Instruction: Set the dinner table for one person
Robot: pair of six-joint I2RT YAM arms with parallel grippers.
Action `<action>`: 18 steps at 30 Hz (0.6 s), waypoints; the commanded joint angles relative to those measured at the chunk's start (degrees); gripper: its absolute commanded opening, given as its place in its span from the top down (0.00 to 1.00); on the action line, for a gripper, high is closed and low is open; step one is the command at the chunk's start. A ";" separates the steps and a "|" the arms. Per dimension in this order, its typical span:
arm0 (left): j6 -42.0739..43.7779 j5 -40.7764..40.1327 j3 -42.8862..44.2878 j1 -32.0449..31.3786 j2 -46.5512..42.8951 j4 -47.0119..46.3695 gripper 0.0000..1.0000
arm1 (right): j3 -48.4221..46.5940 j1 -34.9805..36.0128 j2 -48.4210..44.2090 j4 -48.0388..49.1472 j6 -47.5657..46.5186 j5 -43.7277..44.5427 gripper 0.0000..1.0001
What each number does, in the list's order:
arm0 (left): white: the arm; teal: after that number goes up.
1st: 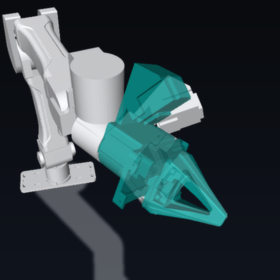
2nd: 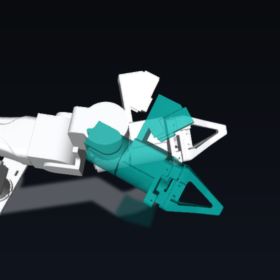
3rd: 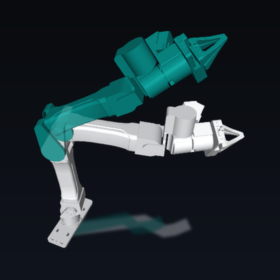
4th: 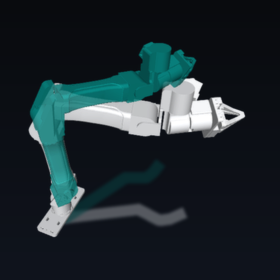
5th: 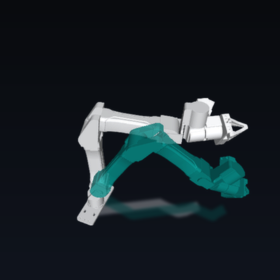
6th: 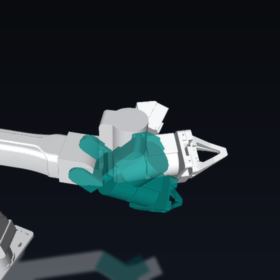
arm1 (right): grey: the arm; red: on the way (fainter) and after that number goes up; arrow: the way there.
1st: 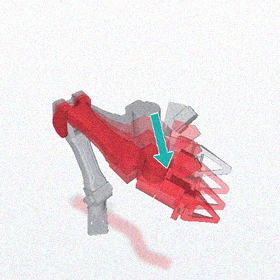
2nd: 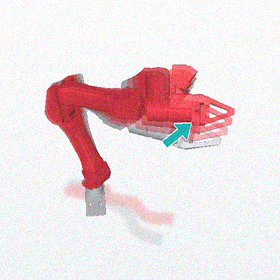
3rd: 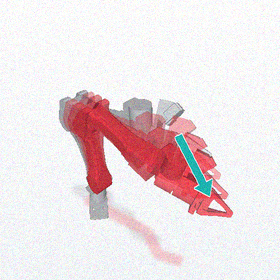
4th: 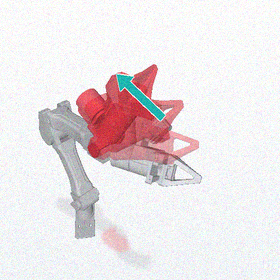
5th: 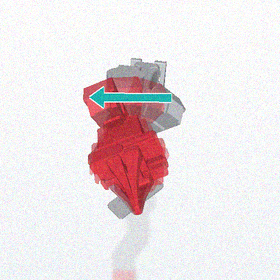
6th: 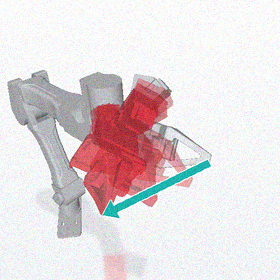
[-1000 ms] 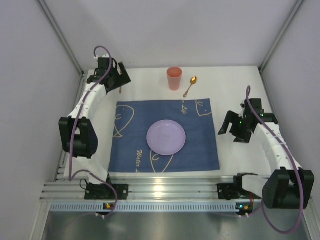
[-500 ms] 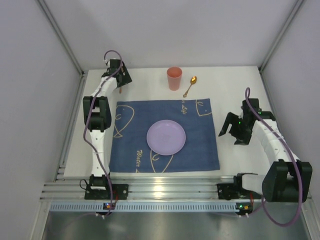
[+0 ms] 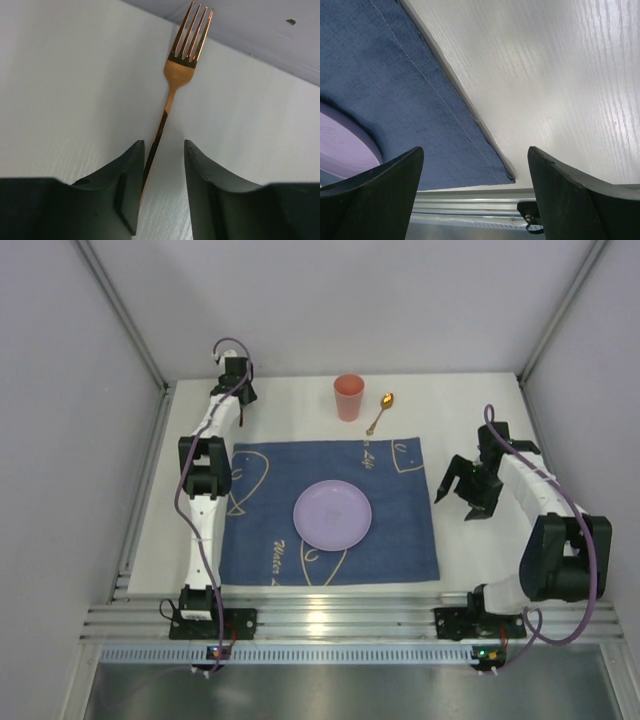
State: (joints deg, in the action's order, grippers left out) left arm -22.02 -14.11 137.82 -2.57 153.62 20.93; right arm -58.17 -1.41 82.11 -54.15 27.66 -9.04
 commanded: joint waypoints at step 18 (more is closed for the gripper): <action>5.06 1.80 5.44 1.25 2.47 11.94 1.00 | -7.83 -0.26 6.05 -0.52 -2.43 0.34 0.15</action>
State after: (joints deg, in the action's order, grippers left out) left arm -18.04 -13.39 142.23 -2.17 154.91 28.08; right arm -63.16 -1.41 87.88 -54.65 26.46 -8.82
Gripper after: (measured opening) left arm 0.017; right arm 0.851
